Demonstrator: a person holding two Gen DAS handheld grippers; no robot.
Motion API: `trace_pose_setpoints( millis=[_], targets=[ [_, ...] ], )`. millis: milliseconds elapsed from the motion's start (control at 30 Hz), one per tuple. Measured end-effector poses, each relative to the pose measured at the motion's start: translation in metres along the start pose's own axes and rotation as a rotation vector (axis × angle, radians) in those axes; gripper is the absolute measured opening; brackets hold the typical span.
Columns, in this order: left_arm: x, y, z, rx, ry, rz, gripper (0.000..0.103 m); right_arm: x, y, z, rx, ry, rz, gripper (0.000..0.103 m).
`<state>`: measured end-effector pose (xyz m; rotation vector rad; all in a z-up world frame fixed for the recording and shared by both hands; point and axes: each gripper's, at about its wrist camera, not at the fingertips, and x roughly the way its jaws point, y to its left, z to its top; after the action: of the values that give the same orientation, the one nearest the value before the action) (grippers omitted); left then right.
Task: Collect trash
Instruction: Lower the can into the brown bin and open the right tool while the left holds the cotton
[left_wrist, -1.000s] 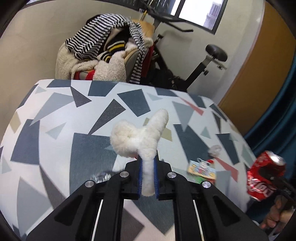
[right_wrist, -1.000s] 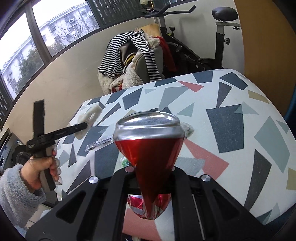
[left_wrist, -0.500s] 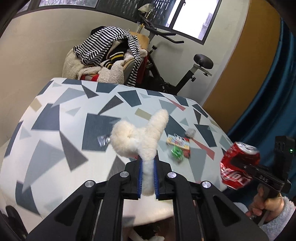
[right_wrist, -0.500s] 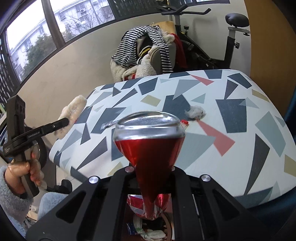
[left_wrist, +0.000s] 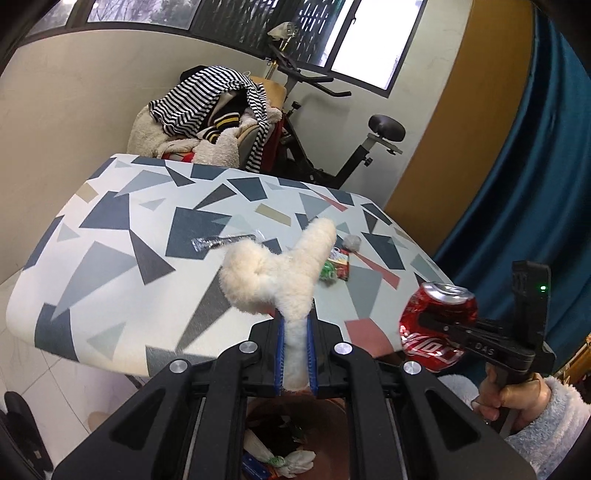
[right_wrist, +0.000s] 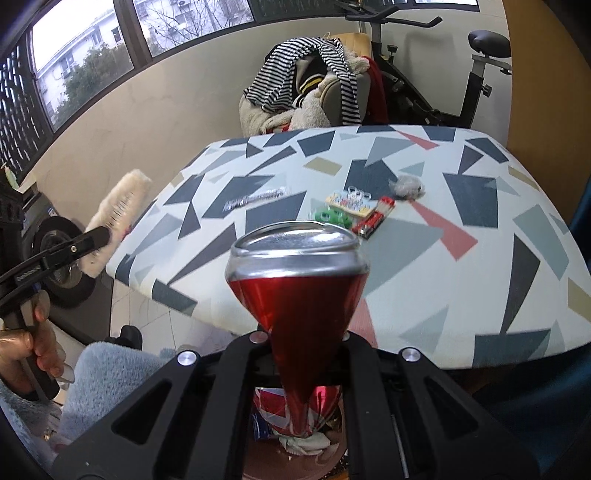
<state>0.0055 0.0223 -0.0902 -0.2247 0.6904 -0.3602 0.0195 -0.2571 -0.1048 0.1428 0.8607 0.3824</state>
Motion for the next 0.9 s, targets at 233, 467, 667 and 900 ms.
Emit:
trace_pose_setpoints(
  millis=[233,467,667,900],
  targets=[
    [-0.011,-0.01,-0.023,0.029,0.01,0.008,0.01,0.004,0.004,-0.025,-0.007,0.04,0.0,0.008],
    [-0.01,-0.009,-0.041,0.018,0.042,0.011,0.01,0.017,0.008,-0.05,-0.012,0.102,0.017,0.008],
    [-0.007,-0.005,-0.051,0.006,0.06,0.014,0.01,0.034,0.017,-0.067,-0.023,0.17,0.027,0.009],
    [-0.001,-0.002,-0.06,0.0,0.085,0.02,0.01,0.058,0.027,-0.084,-0.016,0.239,0.043,0.009]
  ],
)
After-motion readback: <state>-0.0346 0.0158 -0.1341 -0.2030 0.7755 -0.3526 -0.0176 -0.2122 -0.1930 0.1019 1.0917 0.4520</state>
